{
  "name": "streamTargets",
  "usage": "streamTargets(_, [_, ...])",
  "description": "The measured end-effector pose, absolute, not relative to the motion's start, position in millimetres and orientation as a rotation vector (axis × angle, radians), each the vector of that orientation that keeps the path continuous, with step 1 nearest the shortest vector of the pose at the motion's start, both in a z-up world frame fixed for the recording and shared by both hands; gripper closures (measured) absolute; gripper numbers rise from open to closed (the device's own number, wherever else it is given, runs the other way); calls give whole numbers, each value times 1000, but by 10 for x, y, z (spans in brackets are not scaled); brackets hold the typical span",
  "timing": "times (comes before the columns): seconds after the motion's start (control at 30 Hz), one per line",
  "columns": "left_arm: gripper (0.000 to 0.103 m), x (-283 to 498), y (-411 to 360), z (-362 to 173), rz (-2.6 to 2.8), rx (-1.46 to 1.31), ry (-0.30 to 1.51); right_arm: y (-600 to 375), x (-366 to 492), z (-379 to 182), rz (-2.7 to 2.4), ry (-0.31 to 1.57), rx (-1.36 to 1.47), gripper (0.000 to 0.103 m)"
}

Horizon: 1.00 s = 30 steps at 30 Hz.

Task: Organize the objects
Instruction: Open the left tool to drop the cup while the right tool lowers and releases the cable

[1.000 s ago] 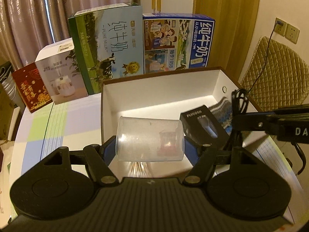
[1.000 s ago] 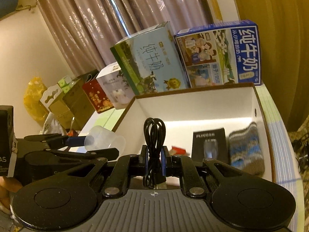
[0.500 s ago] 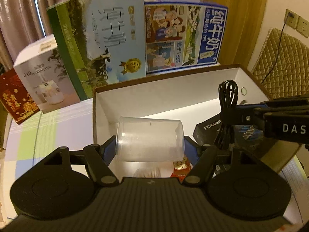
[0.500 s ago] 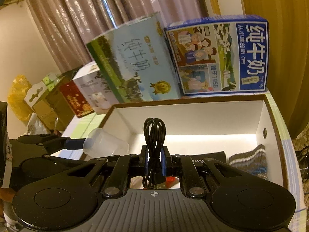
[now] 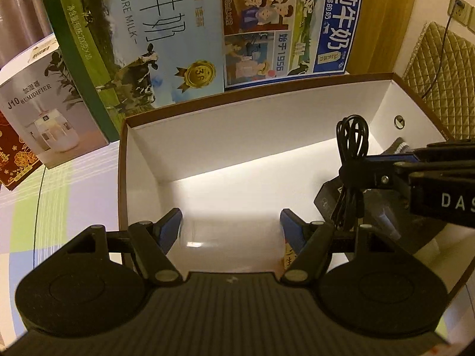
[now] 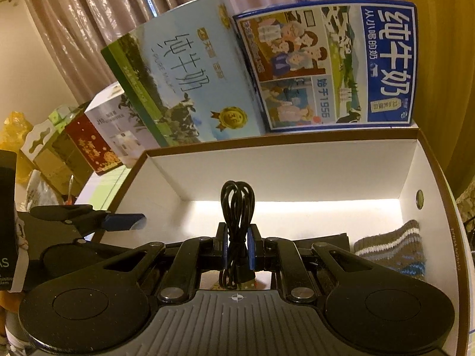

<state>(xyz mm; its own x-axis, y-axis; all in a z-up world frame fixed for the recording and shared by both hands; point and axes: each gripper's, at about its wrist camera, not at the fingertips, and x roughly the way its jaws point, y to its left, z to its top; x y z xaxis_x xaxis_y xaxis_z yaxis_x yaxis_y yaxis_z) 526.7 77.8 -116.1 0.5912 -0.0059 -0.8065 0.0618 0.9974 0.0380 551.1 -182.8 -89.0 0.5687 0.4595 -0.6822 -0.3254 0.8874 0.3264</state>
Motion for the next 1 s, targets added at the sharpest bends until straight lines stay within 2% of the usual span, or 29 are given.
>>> streamTargets(0.3, [34,5276,831,-1103,-34,68,917,-1808,5586,-968,460,869,168,93])
streamTargets(0.4, [30,5276,843,-1067,-31,65,913,-1790,5620,-984,475,886,167,93])
streamTargets(0.63, [29,5235,839,-1033,-33,61,916,-1805,5615,-1005,476,895,176,86])
streamTargets(0.7, [29,5218,837,-1034,-30,63,920,-1819,5601,-995,472,895,171,82])
streamTargets(0.87, [27,5180,833,-1020,-30,60,922,-1860,5563,-962,460,892,167,64])
streamTargets(1.0, [25,5154,829,-1001,-29,61,922,-1908,5518,-940,448,892,164,59])
